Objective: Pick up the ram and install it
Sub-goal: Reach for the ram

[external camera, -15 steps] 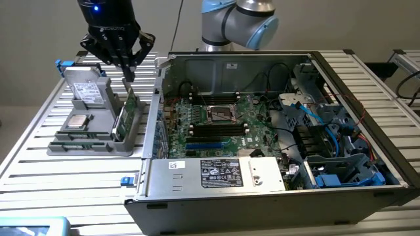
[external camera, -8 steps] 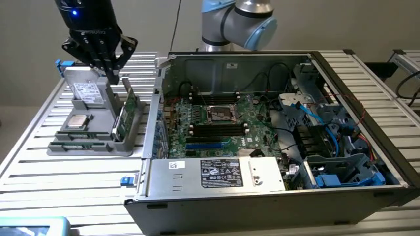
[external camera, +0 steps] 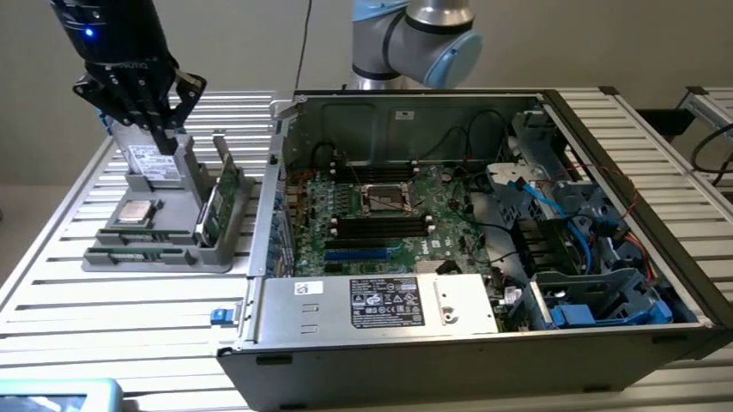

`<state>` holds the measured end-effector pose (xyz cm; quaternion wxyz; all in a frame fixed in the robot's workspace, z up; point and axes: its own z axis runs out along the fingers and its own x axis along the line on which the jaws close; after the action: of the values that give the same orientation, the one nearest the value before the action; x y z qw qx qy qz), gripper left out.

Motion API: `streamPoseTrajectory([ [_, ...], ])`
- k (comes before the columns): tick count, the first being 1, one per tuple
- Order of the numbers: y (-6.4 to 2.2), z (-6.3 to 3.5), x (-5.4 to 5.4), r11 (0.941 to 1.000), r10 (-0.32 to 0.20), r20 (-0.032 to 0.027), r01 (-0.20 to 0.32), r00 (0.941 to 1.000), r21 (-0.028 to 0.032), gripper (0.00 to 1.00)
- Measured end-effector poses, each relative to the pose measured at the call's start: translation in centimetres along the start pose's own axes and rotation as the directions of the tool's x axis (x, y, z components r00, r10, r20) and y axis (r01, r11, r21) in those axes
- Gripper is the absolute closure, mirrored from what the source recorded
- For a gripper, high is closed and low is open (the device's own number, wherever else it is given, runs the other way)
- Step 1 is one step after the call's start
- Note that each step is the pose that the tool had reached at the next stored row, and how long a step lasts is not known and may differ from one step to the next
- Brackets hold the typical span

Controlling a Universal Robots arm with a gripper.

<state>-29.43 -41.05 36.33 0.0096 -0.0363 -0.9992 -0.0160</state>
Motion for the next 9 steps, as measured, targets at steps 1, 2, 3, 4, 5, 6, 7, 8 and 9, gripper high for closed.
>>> streamPoseTrajectory([
  [1,-0.04,0.12,0.5,1.0,0.0,-0.0009,0.0,1.0,0.0009,0.89],
  [2,-0.08,0.25,0.9,1.0,0.0,-0.0013,0.0,1.0,0.002,0.89],
  [3,-0.12,0.36,1.4,1.0,0.0,-0.0013,0.0,1.0,0.0031,0.89],
  [4,-0.16,0.46,1.8,1.0,0.0,-0.0012,0.0,1.0,0.0041,0.89],
  [5,-0.21,0.55,2.2,1.0,0.0,-0.0012,0.0,1.0,0.0048,0.89],
  [6,-0.27,0.63,2.7,1.0,0.0,-0.001,0.0,1.0,0.0056,0.89],
  [7,-0.32,0.68,3.1,1.0,0.0,-0.0006,0.0,1.0,0.0068,0.89],
  [8,-0.37,0.74,3.5,1.0,0.0,0.0009,0.0,1.0,0.0078,0.89],
  [9,-0.41,0.8,3.8,1.0,0.0,0.0032,0.0,1.0,0.0085,0.89],
])
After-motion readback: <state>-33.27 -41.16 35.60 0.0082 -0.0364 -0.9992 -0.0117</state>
